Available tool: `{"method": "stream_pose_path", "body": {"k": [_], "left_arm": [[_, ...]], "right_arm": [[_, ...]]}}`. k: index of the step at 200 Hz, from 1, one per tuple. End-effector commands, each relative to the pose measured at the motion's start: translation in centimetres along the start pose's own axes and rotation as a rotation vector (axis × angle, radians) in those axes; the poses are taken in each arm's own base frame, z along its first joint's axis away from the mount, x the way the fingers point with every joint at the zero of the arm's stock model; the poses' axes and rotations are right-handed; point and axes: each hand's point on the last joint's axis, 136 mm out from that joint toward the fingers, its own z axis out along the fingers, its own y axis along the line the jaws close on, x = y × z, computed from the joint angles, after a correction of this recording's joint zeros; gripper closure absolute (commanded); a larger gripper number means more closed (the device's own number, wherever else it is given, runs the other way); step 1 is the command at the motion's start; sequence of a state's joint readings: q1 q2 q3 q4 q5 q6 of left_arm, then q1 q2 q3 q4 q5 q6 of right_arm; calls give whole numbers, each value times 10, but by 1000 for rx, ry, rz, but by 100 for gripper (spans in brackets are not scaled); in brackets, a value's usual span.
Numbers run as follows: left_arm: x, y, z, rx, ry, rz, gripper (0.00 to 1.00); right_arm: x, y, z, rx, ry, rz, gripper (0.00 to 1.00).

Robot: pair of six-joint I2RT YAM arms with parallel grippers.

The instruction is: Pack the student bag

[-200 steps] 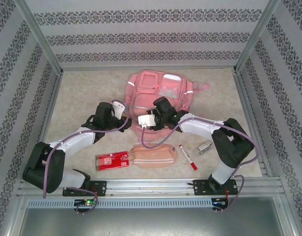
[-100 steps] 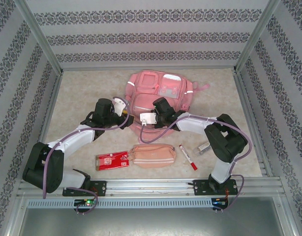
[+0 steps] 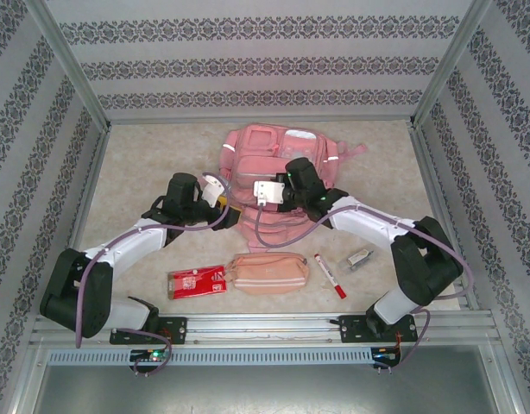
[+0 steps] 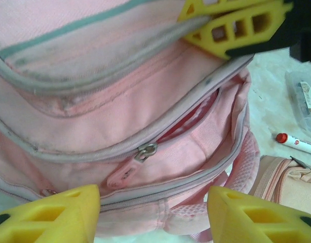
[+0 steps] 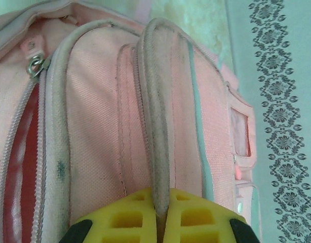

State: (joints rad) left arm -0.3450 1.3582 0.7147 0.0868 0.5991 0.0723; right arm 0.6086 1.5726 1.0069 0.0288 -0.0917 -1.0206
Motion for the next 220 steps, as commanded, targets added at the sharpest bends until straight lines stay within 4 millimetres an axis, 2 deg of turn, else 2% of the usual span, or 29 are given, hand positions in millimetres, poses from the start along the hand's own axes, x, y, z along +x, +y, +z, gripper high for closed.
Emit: {"method": "stream_pose_path", "body": {"k": [1, 43, 69, 109, 143, 155, 167, 185, 220], "left_arm": [[-1, 1, 3, 23, 5, 6, 42], [10, -1, 17, 76, 32, -15, 40], [20, 5, 29, 74, 45, 6, 44], [14, 22, 43, 10, 4, 91, 51], [16, 15, 50, 40, -33, 194, 55], [18, 11, 51, 63, -47, 208, 62], [20, 6, 51, 86, -53, 227, 81], [23, 1, 48, 102, -63, 239, 99], [24, -15, 37, 162, -87, 288, 100]], "right_arm": [[-26, -19, -16, 35, -122, 45, 100], [-32, -21, -20, 27, -151, 74, 100], [-37, -21, -23, 23, -171, 74, 100], [-43, -17, -30, 17, -193, 57, 100], [-51, -10, -35, 2, -221, 43, 100], [-53, -8, -36, -2, -225, 39, 100], [-53, -7, -37, -3, -227, 36, 100], [-50, -4, -36, -10, -220, 29, 100], [-41, 2, -37, -33, -200, 14, 100]]}}
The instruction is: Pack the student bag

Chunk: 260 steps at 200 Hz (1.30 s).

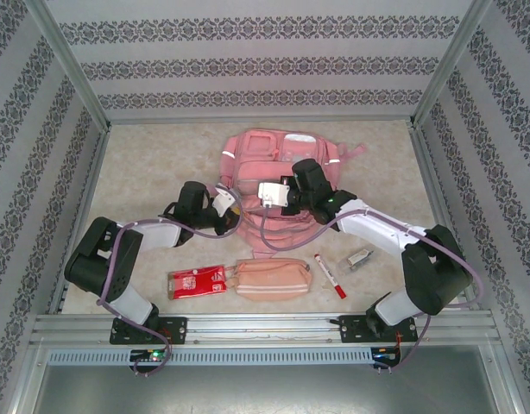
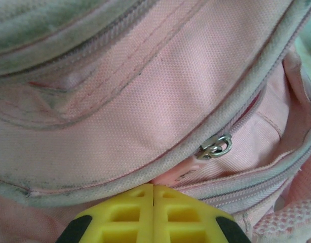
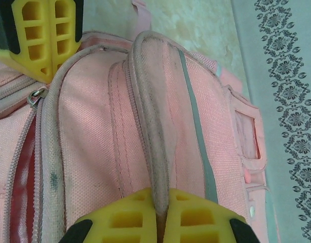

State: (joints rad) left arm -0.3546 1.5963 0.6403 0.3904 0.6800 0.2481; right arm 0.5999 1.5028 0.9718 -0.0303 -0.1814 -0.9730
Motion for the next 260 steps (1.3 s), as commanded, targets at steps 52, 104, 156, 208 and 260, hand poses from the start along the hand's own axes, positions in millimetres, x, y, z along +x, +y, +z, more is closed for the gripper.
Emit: {"method": "stream_pose_path", "body": {"k": [52, 104, 156, 208, 260], "left_arm": [[-25, -36, -14, 144, -148, 130, 65], [-28, -31, -7, 101, -152, 152, 65], [-36, -34, -4, 7, -191, 259, 67], [-34, -30, 0, -52, -189, 253, 61], [-28, -15, 16, -271, -141, 226, 55]], "right_arm": [[-37, -3, -26, -8, -194, -55, 100], [-42, 2, -25, -15, -193, -72, 100], [-45, 10, -20, -37, -193, -82, 100], [-47, 13, -20, -41, -195, -82, 100], [-53, 16, -17, -54, -207, -78, 100]]}}
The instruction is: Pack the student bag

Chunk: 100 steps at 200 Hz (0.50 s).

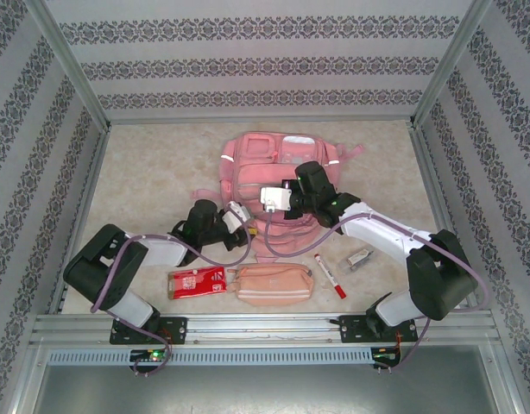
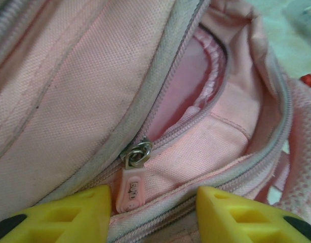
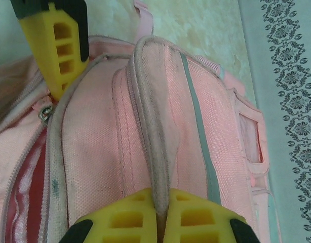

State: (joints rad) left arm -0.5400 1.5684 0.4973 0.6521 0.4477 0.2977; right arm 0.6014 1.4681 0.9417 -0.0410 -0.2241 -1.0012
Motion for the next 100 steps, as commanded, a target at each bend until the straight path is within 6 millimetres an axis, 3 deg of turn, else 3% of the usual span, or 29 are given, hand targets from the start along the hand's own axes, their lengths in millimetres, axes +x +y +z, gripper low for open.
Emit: {"method": "stream_pose_path", "body": {"k": [1, 29, 60, 77, 100], "left_arm": [[-25, 27, 5, -186, -66, 20, 55], [-31, 35, 4, -243, -95, 0, 67], [-35, 23, 9, -164, -104, 17, 94], [-33, 7, 11, -73, -106, 34, 99], [-30, -11, 5, 6, -130, 56, 98]], "right_arm": [[-49, 4, -8, -22, -173, -54, 100], [-49, 7, -8, -24, -174, -59, 100], [-48, 7, -10, -16, -169, -57, 100], [-44, 8, -9, -17, -160, -52, 100], [-43, 8, -9, -18, -157, -50, 100]]}}
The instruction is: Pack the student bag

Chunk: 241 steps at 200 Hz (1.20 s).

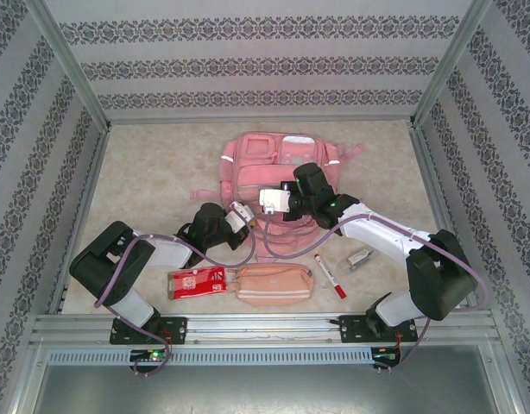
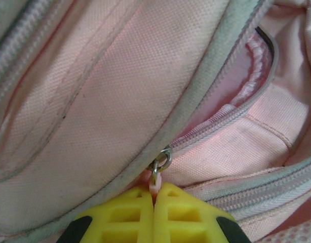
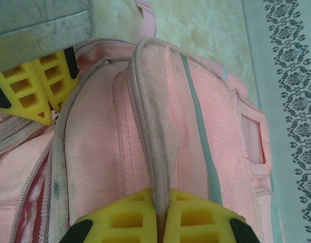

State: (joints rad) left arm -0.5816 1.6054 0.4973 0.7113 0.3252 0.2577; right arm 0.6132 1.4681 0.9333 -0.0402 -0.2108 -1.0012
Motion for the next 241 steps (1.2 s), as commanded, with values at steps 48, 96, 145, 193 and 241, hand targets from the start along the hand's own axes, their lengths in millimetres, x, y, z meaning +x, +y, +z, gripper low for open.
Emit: {"method": "stream_pose_path", "body": {"k": [48, 96, 145, 193, 241], "left_arm": [[-35, -34, -21, 167, -184, 100, 100], [-26, -30, -8, 190, -100, 19, 66], [-32, -12, 0, 115, -110, -26, 71], [-36, -11, -2, 124, -130, -48, 100], [-43, -7, -13, 185, -84, -119, 100]], "right_arm": [[-46, 6, -11, -29, -184, -41, 100], [-48, 10, -10, -49, -198, -27, 100], [-52, 14, -14, -61, -220, -29, 100], [-51, 17, -13, -70, -220, -28, 100], [-44, 20, -10, -80, -207, -45, 100]]}}
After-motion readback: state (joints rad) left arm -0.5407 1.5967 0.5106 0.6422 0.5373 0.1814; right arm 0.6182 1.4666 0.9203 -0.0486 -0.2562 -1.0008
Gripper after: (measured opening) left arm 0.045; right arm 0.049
